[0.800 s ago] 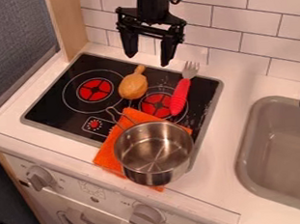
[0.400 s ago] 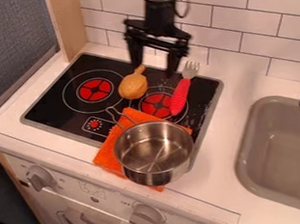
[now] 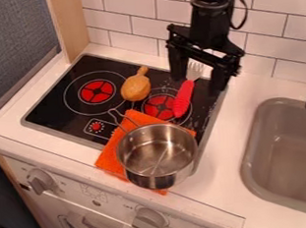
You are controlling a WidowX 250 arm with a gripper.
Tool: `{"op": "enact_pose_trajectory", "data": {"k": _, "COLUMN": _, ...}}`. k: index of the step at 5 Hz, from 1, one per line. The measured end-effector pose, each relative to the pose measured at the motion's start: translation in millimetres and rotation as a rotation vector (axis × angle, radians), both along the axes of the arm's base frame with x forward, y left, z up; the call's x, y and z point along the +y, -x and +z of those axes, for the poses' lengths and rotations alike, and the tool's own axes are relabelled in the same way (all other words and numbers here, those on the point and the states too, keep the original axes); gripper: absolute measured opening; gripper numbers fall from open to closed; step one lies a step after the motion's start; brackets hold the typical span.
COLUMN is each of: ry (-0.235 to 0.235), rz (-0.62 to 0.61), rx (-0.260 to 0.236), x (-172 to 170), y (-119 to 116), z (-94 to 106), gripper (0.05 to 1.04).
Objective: Moved the steel pot to the upper left corner of the burner
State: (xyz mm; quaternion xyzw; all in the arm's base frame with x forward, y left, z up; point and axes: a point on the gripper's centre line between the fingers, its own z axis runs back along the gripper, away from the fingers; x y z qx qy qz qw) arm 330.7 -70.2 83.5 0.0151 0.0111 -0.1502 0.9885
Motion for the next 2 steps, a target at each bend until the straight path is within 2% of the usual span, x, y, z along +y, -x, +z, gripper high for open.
{"op": "enact_pose_trajectory", "data": {"k": 1, "ry": 0.040, "rz": -0.069, "rx": 0.007, "x": -15, "y": 25, "z": 0.8, "gripper": 1.001}}
{"op": "enact_pose_trajectory", "data": {"k": 2, "ry": 0.054, "rz": -0.085, "rx": 0.028, "x": -15, "y": 44, "z": -3.3, "gripper": 1.001}}
